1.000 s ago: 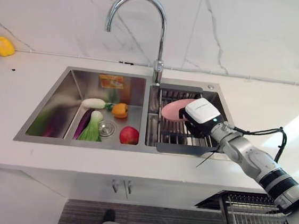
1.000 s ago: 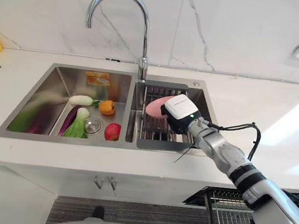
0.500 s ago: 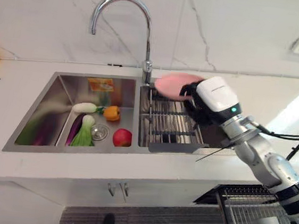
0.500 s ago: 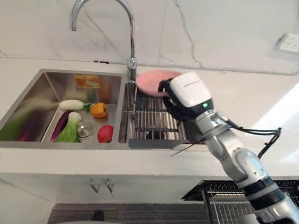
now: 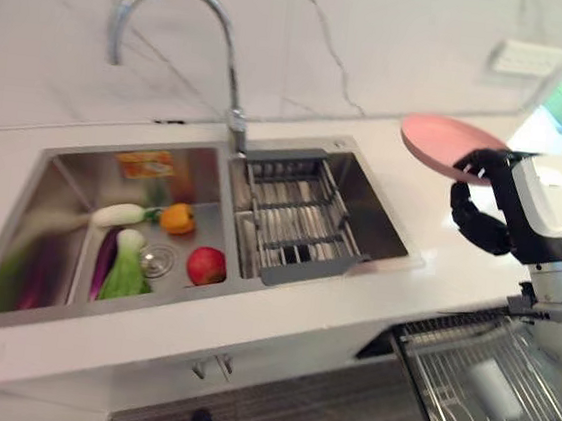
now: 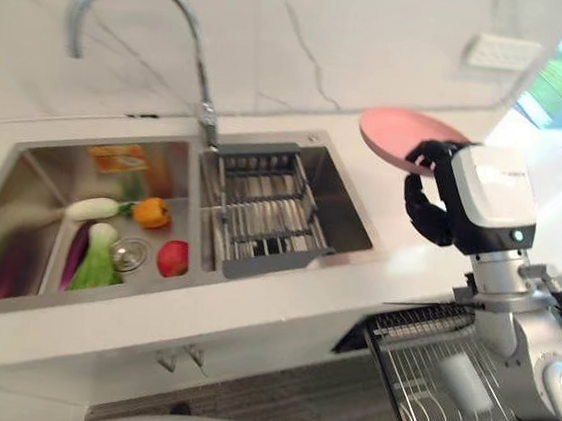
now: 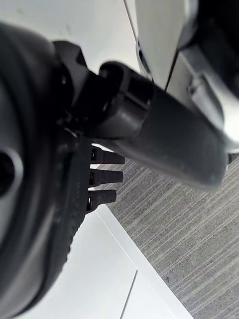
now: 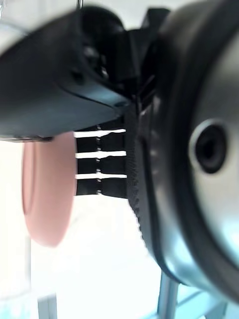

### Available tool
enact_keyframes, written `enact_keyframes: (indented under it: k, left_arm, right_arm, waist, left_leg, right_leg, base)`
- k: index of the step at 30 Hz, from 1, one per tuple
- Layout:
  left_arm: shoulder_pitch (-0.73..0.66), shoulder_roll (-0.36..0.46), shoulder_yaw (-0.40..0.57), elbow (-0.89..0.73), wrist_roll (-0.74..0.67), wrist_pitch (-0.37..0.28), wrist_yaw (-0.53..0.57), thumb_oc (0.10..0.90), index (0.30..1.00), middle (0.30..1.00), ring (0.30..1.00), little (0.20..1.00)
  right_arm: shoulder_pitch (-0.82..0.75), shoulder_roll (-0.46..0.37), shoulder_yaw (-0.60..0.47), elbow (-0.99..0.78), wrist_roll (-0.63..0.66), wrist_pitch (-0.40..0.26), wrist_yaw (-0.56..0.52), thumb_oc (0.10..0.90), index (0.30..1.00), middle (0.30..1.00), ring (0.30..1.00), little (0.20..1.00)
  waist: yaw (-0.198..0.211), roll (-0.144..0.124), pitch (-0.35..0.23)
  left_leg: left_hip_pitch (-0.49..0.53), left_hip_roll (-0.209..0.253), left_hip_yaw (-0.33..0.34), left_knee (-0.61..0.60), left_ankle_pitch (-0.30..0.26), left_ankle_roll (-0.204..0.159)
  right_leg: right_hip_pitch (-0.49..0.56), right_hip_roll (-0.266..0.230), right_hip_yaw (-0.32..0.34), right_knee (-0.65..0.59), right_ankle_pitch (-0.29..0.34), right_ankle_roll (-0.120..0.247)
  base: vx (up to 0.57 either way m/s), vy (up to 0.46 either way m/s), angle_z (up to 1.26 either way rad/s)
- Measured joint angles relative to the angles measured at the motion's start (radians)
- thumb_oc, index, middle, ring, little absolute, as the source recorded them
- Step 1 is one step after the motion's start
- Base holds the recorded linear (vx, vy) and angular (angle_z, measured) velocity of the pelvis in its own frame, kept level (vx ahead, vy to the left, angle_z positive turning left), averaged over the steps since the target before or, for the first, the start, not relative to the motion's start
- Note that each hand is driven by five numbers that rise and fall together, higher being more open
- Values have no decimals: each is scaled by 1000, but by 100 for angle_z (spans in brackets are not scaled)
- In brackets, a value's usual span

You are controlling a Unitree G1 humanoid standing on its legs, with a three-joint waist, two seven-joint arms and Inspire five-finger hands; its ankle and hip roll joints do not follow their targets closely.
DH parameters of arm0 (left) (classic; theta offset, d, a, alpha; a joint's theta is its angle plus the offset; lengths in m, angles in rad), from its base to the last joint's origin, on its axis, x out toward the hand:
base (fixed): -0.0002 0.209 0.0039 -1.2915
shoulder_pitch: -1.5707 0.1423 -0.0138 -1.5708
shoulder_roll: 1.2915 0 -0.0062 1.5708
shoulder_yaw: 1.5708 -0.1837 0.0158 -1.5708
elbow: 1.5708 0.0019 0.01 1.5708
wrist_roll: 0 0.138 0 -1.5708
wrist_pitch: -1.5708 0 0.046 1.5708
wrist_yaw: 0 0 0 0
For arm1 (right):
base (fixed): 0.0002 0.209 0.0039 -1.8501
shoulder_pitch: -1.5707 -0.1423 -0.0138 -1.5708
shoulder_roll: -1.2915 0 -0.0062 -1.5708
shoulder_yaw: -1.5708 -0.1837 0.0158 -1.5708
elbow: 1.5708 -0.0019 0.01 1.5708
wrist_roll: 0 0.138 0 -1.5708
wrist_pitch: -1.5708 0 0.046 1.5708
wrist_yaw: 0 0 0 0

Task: Place the dishes in the dishwasher.

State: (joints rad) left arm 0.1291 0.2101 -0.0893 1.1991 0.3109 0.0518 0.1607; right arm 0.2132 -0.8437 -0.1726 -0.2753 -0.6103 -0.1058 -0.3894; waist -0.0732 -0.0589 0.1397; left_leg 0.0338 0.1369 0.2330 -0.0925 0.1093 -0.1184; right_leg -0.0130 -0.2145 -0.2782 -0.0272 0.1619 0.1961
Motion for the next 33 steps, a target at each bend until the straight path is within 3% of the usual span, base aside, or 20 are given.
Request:
enact_keyframes:
  k: [1, 2, 3, 4, 5, 6, 7, 9, 11, 13, 15, 19, 30, 33]
  left_arm:
    - [4, -5, 37, 4, -32, -7, -1, 800, 900, 900, 900, 900]
    - [-8, -20, 75, 24, -48, -8, -13, 800, 900, 900, 900, 900]
    - [-47, -21, 79, 68, -69, 6, -18, 800, 900, 900, 900, 900]
    - [-50, -20, 79, 71, -70, 6, -19, 800, 900, 900, 900, 900]
    - [-46, -1, 93, 68, -75, -9, -20, 800, 900, 900, 900, 900]
    - [-48, 5, 97, 68, -76, -7, -19, 800, 900, 900, 900, 900]
    - [-49, 36, 98, 59, -80, -8, -18, 800, 900, 900, 900, 900]
    - [-59, 61, 96, 47, -85, -7, -15, 800, 900, 900, 900, 900]
    - [-60, 64, 98, 8, -111, -9, -18, 800, 900, 900, 900, 900]
    - [-44, 24, 113, 0, -149, -10, -18, 800, 900, 900, 900, 900]
    - [-29, -10, 110, 1, -176, -9, -14, 800, 900, 900, 900, 900]
    - [-5, -10, 89, -9, -216, -9, -13, 800, 900, 900, 900, 900]
    - [55, -15, 56, -38, -215, -29, -38, 800, 900, 900, 900, 900]
    - [89, -28, 17, -38, -208, -30, -60, 800, 900, 900, 900, 900]
  right_arm:
    - [-50, 24, 29, 69, -23, -3, -7, 400, 300, 300, 300, 300]
    - [-80, 27, 42, 118, -28, 4, -10, 400, 300, 300, 300, 300]
    - [-42, 32, 37, 161, -29, 55, -8, 400, 300, 300, 300, 300]
    - [-30, 32, 34, 168, -29, 65, -7, 400, 300, 300, 300, 300]
    - [12, 34, 20, 200, -31, 114, -6, 400, 300, 300, 300, 300]
    - [15, 35, 19, 205, -31, 125, -3, 400, 300, 300, 300, 300]
    - [20, 43, 17, 201, -38, 125, -5, 400, 300, 300, 300, 300]
    - [21, 50, 16, 195, -40, 115, -7, 400, 300, 300, 300, 300]
    - [22, 53, 18, 195, -61, 93, -6, 400, 300, 300, 300, 300]
    - [-17, 56, 67, 210, -61, 96, 1, 400, 300, 300, 300, 300]
    - [-11, 51, 82, 217, -59, 90, 15, 400, 300, 300, 300, 300]
    - [-23, 35, 90, 247, -55, 90, 33, 400, 300, 300, 300, 300]
    - [-82, 11, 266, 459, -56, 48, 75, 400, 300, 300, 300, 300]
    - [-117, 13, 294, 662, -56, 59, 72, 400, 300, 300, 300, 300]
  waist:
    - [34, 1, 14]
    - [42, 2, 49]
    - [6, 11, 65]
    - [0, 15, 68]
    - [-14, 28, 75]
    - [-14, 26, 75]
    - [-15, 17, 74]
    - [7, 4, 73]
    - [28, 1, 75]
    - [41, 27, 68]
    - [41, 59, 49]
    - [42, 101, 13]
    - [78, 125, -14]
    - [99, 147, -22]
  left_leg:
    - [-15, -6, 33, -3, -45, 38]
    - [-10, 2, 99, -1, -26, 52]
    - [-14, -5, 111, -3, -29, 65]
    - [-14, -5, 112, -3, -30, 67]
    - [-4, -3, 147, 2, -26, 75]
    - [-1, -1, 167, 5, -23, 71]
    - [-1, -3, 177, 9, -17, 60]
    - [3, -6, 195, 11, -2, 38]
    - [8, 4, 204, 9, 14, 8]
    - [23, 50, 224, 6, 30, -20]
    - [25, 108, 214, 13, 36, -43]
    - [-1, 180, 162, 18, 69, -75]
    - [-15, 174, 103, 3, 83, -79]
    - [-52, 162, 54, 2, 96, -73]
  right_leg:
    - [-87, -11, 4, -23, 86, 64]
    - [-111, -26, -64, -37, 118, 63]
    - [-86, -66, -135, -68, 86, 33]
    - [-75, -73, -144, -71, 82, 32]
    - [-30, -112, -161, -48, 78, 34]
    - [-9, -124, -160, -33, 77, 34]
    - [38, -124, -154, -3, 119, 17]
    - [72, -116, -128, -42, 80, 22]
    - [87, -98, -115, -71, -18, 13]
    - [86, -50, -102, -74, -40, -5]
    - [101, 2, -106, -76, -62, -25]
    - [102, 79, -141, -75, -74, -58]
    - [133, 79, -203, -72, -82, -63]
    - [135, 77, -247, -72, -82, -62]
  base:
    - [-111, -34, -268]
    - [-170, -41, -233]
    - [-212, -64, -118]
    - [-253, -71, -66]
    - [-145, -47, -58]
    - [-126, -72, -71]
    - [-49, -141, -39]
    - [-14, -201, -28]
    - [69, -327, -25]
    - [69, -194, -27]
    - [43, -191, -8]
    - [11, -176, 21]
    - [11, -45, 19]
    - [3, -6, 40]
